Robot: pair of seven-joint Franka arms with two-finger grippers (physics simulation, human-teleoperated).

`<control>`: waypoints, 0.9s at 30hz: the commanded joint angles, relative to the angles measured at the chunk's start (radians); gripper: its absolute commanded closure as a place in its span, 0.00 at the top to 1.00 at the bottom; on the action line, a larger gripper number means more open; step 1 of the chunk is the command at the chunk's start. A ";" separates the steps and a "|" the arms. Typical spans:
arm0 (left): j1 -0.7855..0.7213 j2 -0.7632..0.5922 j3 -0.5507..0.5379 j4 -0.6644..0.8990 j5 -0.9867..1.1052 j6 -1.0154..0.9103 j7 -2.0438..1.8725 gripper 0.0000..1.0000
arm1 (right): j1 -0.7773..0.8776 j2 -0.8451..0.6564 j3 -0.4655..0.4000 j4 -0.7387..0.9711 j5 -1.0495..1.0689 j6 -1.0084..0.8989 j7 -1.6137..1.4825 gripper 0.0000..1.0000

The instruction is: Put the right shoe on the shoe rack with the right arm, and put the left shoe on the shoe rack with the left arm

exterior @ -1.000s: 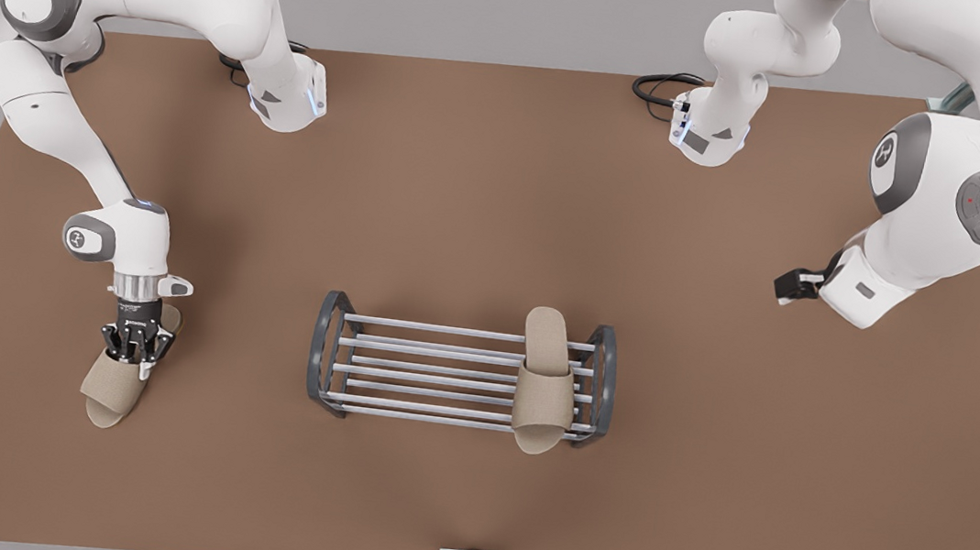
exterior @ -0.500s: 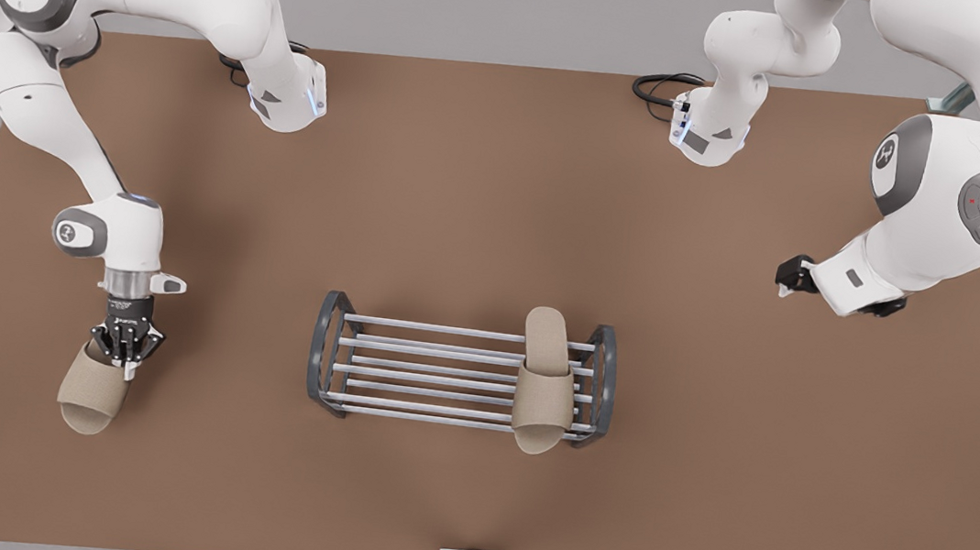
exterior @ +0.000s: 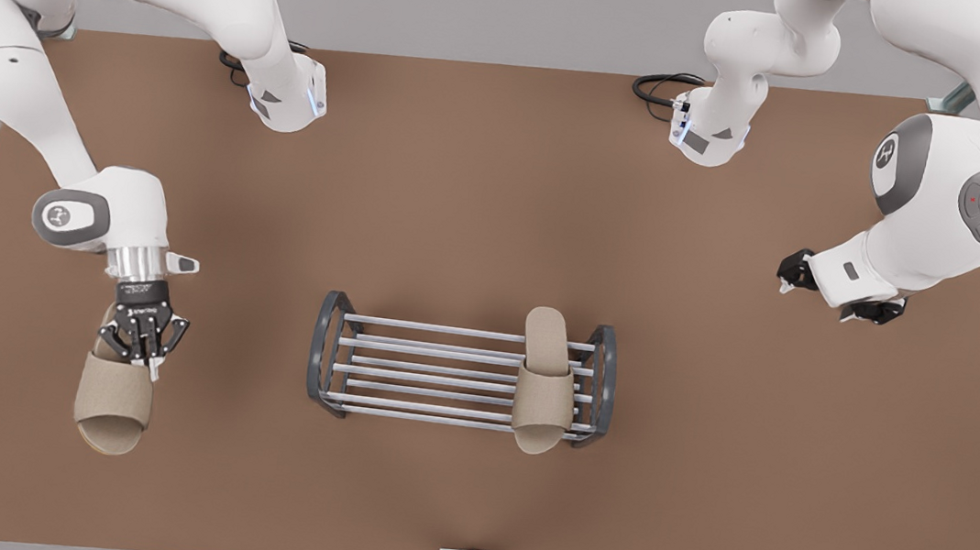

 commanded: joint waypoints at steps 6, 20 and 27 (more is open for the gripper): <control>0.000 -0.001 0.000 0.001 0.001 0.000 0.111 1.00 | 0.016 -0.240 0.095 -0.001 0.265 0.090 -0.001 0.21; 0.000 -0.001 -0.002 0.000 0.001 0.000 0.111 1.00 | 0.444 -0.470 0.088 0.090 0.973 -0.061 0.054 0.21; 0.002 -0.001 -0.002 0.000 0.001 0.000 0.111 1.00 | 0.902 -0.452 -0.177 0.249 1.174 -0.345 0.060 0.21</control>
